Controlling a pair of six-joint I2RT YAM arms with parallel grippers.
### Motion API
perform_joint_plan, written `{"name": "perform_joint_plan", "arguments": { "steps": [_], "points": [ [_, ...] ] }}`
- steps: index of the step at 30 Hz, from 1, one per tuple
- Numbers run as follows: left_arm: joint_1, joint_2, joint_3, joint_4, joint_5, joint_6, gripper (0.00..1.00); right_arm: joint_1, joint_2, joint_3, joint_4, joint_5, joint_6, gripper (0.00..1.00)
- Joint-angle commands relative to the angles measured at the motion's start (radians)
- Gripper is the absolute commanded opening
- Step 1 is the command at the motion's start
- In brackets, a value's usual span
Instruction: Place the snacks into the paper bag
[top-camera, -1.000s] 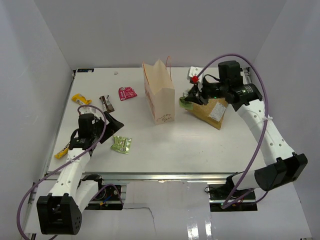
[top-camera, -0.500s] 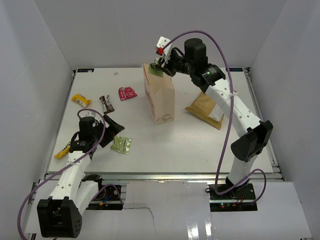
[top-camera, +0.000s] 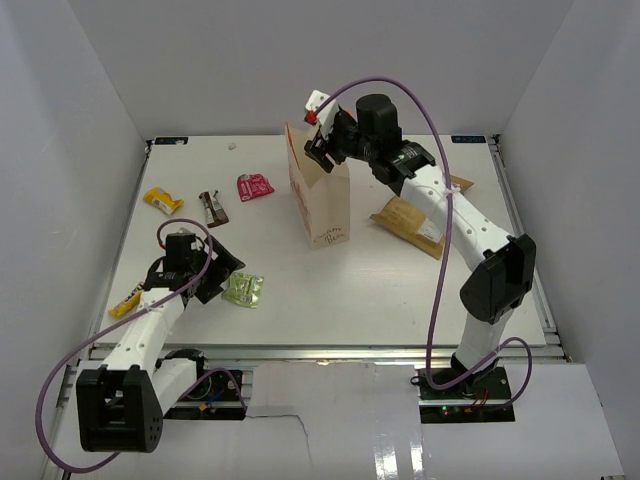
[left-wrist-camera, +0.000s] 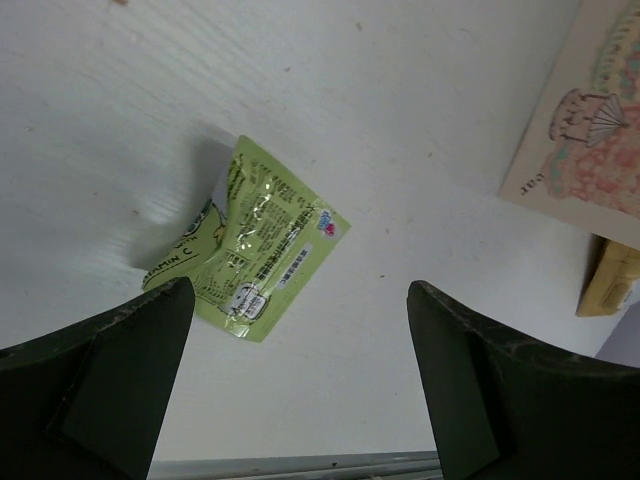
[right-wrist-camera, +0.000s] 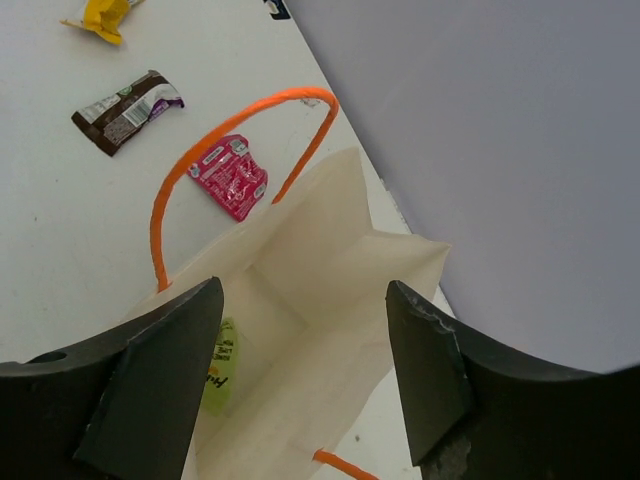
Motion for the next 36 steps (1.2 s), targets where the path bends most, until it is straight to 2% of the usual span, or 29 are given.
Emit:
{"name": "perform_joint_plan", "arguments": {
  "steps": [1,5,8,13,19,21,22,23,24,26,27,30,33,34,36],
  "points": [
    [-0.004,0.05,0.052,-0.056,-0.069,-0.032,0.98,-0.002,-0.082,0.018,0.024,-0.022,0.007,0.73],
    [-0.004,0.088,0.07,-0.074,-0.092,-0.045,0.98,-0.003,-0.124,0.069,-0.101,-0.115,-0.015,0.77],
    [-0.004,0.14,0.093,-0.126,-0.132,-0.052,0.98,-0.002,-0.185,0.041,-0.206,-0.178,-0.044,0.78],
    [-0.022,0.243,0.125,-0.136,-0.152,-0.052,0.94,-0.034,-0.346,-0.227,-0.235,-0.181,-0.064,0.79],
    [-0.093,0.413,0.19,-0.133,-0.249,0.0,0.87,-0.15,-0.45,-0.414,-0.238,-0.232,-0.018,0.79],
    [-0.114,0.441,0.204,-0.134,-0.273,0.01,0.82,-0.185,-0.476,-0.462,-0.242,-0.25,-0.001,0.79],
    [-0.126,0.459,0.205,-0.136,-0.281,0.014,0.75,-0.214,-0.49,-0.488,-0.246,-0.266,0.003,0.79],
    [-0.133,0.461,0.204,-0.136,-0.287,0.014,0.75,-0.228,-0.498,-0.5,-0.248,-0.269,0.007,0.79],
    [-0.136,0.461,0.201,-0.137,-0.296,0.014,0.66,-0.241,-0.504,-0.513,-0.248,-0.273,0.011,0.79],
    [-0.145,0.453,0.191,-0.137,-0.303,0.013,0.56,-0.276,-0.524,-0.539,-0.248,-0.286,0.016,0.79],
    [-0.146,0.446,0.188,-0.136,-0.304,0.011,0.47,-0.29,-0.53,-0.562,-0.248,-0.29,0.019,0.79],
    [-0.153,0.415,0.182,-0.133,-0.306,0.008,0.37,-0.337,-0.552,-0.606,-0.248,-0.318,0.034,0.79],
    [-0.156,0.38,0.179,-0.117,-0.29,0.017,0.23,-0.379,-0.572,-0.64,-0.251,-0.355,0.039,0.79],
    [-0.156,0.367,0.179,-0.113,-0.284,0.02,0.14,-0.396,-0.581,-0.646,-0.252,-0.362,0.04,0.79],
    [-0.156,0.315,0.188,-0.101,-0.263,0.03,0.07,-0.416,-0.59,-0.661,-0.26,-0.381,0.031,0.79]
  ]
}}
